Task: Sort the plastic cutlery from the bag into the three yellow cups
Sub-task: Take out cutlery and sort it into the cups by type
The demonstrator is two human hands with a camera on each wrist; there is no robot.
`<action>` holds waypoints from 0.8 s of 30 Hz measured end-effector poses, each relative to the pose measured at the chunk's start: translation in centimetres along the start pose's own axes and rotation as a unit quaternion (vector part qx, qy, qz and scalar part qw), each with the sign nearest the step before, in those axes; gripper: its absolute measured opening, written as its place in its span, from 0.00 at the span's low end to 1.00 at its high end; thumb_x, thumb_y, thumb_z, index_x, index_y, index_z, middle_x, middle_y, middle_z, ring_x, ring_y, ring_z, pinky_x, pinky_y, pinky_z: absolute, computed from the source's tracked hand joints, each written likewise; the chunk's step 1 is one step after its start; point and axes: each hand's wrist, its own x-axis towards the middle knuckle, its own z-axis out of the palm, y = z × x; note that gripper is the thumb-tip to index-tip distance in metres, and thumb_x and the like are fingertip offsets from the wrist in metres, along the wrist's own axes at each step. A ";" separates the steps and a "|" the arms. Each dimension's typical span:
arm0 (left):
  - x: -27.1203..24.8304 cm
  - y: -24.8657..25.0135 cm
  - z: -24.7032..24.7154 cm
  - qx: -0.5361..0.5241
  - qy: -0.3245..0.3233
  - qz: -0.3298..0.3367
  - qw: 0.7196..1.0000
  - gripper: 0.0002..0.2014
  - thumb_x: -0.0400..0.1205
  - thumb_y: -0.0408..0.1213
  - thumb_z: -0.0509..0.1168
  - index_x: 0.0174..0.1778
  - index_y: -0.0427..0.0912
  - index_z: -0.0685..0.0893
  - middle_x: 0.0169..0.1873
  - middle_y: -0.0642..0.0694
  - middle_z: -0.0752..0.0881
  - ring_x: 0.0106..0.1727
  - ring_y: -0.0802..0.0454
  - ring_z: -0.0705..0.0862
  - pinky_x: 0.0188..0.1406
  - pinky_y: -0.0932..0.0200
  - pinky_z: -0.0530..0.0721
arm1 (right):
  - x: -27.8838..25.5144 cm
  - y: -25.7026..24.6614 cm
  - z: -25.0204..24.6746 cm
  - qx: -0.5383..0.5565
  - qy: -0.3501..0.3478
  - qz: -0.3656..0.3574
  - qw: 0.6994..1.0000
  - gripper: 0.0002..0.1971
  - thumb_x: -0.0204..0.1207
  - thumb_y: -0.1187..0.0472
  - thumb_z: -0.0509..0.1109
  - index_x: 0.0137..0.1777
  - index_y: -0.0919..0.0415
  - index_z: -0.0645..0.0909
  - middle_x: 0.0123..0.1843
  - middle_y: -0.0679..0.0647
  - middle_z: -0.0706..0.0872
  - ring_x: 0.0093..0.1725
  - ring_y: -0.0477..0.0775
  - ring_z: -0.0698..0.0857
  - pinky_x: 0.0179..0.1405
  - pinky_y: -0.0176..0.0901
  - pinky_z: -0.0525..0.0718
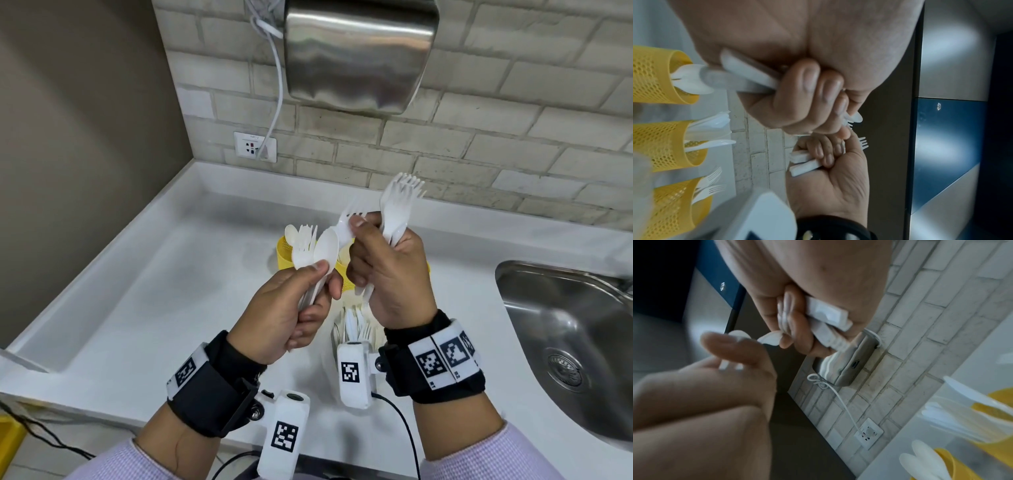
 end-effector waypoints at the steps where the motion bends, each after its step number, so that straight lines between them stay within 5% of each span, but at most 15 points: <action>1: 0.0 0.0 0.1 0.000 0.001 -0.002 1.000 0.19 0.82 0.55 0.59 0.34 0.46 0.83 0.20 0.50 0.61 0.17 0.55 0.54 0.17 0.68 0.54 | 0.0 0.0 -0.1 0.026 -0.008 0.012 1.000 0.12 0.86 0.66 0.68 0.39 0.57 0.78 0.21 0.49 0.64 0.16 0.46 0.61 0.22 0.43 0.55; 4: 0.1 0.2 0.5 -0.010 -0.002 0.003 1.000 0.19 0.82 0.55 0.58 0.33 0.46 0.82 0.20 0.50 0.61 0.17 0.56 0.54 0.18 0.67 0.52 | -0.1 0.4 -0.5 0.021 -0.066 0.058 0.996 0.09 0.83 0.55 0.72 0.46 0.61 0.84 0.28 0.56 0.65 0.17 0.47 0.65 0.18 0.36 0.59; 7: 0.3 0.2 0.8 -0.015 -0.007 0.010 1.000 0.20 0.83 0.55 0.58 0.34 0.45 0.82 0.20 0.50 0.61 0.17 0.55 0.53 0.19 0.68 0.52 | -0.4 0.4 -0.6 0.002 -0.112 0.120 0.986 0.19 0.78 0.47 0.74 0.48 0.65 0.81 0.21 0.59 0.75 0.14 0.47 0.67 0.19 0.37 0.55; 11: 0.3 0.2 1.2 0.009 -0.007 0.009 1.000 0.20 0.83 0.55 0.58 0.34 0.45 0.82 0.20 0.49 0.62 0.17 0.55 0.54 0.19 0.69 0.54 | -0.4 -0.3 -0.4 -0.005 -0.106 0.170 0.980 0.22 0.73 0.41 0.71 0.45 0.64 0.79 0.16 0.58 0.74 0.13 0.48 0.62 0.21 0.41 0.54; 18: 0.5 0.6 1.7 0.027 0.007 0.012 1.000 0.21 0.84 0.56 0.60 0.34 0.44 0.82 0.20 0.49 0.64 0.16 0.56 0.56 0.18 0.68 0.54 | -0.4 -0.8 -0.4 -0.074 -0.065 0.090 0.991 0.22 0.89 0.49 0.62 0.41 0.68 0.80 0.19 0.59 0.72 0.14 0.49 0.68 0.28 0.50 0.52; 21: 0.6 0.6 1.6 0.035 0.014 0.004 0.999 0.21 0.82 0.56 0.59 0.35 0.44 0.83 0.20 0.48 0.63 0.17 0.55 0.55 0.18 0.67 0.53 | 0.1 -0.8 -0.8 -0.032 -0.052 0.079 0.995 0.23 0.89 0.47 0.61 0.41 0.65 0.81 0.23 0.60 0.71 0.18 0.57 0.72 0.22 0.39 0.63; 24: 0.6 0.3 1.5 0.056 0.021 -0.014 0.998 0.22 0.87 0.54 0.57 0.34 0.44 0.83 0.21 0.48 0.63 0.18 0.55 0.55 0.18 0.68 0.55 | 0.8 -1.5 -1.5 0.043 -0.030 0.066 0.996 0.22 0.90 0.47 0.60 0.38 0.61 0.77 0.27 0.61 0.70 0.24 0.58 0.72 0.26 0.43 0.73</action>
